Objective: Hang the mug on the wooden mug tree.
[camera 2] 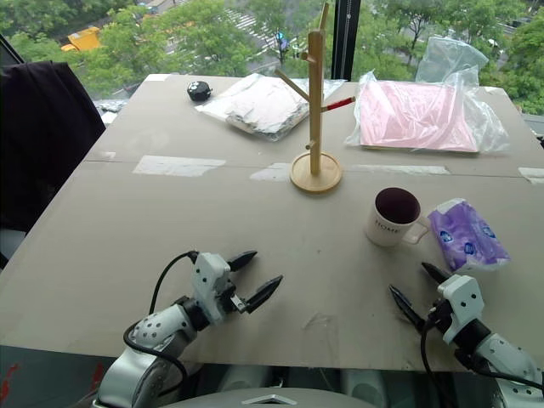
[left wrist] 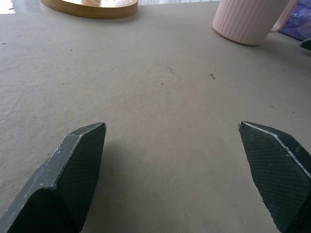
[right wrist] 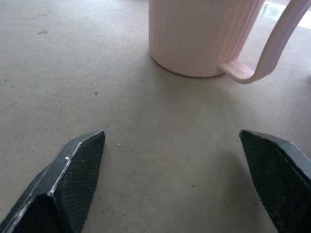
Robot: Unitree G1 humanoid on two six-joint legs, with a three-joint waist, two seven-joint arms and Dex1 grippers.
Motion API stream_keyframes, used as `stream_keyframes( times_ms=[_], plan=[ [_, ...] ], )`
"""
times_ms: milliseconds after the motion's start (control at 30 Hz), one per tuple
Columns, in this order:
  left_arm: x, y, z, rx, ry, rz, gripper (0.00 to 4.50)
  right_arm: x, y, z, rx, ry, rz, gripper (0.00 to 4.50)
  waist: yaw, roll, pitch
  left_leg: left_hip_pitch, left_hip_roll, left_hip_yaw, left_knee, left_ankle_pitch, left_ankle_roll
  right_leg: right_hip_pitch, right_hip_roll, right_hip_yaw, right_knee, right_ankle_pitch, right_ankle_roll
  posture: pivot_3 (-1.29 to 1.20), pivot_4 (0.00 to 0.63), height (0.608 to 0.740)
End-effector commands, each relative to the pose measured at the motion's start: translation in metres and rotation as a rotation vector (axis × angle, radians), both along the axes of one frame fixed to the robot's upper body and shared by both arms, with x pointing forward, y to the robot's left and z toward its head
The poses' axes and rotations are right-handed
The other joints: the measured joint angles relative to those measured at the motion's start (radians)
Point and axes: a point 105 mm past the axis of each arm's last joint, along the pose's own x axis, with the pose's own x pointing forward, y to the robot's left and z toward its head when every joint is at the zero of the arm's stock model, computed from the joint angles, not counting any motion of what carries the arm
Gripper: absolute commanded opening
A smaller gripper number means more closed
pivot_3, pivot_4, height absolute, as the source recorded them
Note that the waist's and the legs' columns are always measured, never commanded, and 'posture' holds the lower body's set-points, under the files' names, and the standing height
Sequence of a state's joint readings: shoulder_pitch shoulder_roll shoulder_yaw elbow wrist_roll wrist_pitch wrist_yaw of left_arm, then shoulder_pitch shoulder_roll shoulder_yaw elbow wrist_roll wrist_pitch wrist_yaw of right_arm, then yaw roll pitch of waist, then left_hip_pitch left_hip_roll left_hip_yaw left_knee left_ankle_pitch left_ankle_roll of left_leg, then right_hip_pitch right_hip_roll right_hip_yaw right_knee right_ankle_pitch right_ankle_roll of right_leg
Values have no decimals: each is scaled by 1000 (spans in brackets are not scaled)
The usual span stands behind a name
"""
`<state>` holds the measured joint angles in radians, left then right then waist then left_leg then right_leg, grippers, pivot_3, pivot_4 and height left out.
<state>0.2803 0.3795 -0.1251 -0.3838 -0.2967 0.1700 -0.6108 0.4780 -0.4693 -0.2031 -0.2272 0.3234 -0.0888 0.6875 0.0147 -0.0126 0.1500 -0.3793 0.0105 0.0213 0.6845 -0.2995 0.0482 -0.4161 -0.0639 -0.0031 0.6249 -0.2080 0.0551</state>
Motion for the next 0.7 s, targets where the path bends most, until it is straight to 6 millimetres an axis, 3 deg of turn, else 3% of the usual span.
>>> stream_keyframes(
  times_ms=[33,267,700],
  plan=[
    [-1,-1,1,-3,0,-25,4500,-3,8,0,14,-3,8,4469,0,0,0,0,0,0,0,0,0,0,0,0,0,0,0,0,150,740],
    [3,3,5,-16,-13,-42,4500,-4,24,-3,42,-5,25,4469,0,0,0,0,1,-1,0,0,0,0,0,-1,0,0,0,0,150,740],
    [4,1,10,-39,-23,-89,4500,5,25,-3,51,-31,-11,4469,-1,0,0,0,0,-1,0,0,0,0,0,0,0,0,0,0,150,740]
  ],
)
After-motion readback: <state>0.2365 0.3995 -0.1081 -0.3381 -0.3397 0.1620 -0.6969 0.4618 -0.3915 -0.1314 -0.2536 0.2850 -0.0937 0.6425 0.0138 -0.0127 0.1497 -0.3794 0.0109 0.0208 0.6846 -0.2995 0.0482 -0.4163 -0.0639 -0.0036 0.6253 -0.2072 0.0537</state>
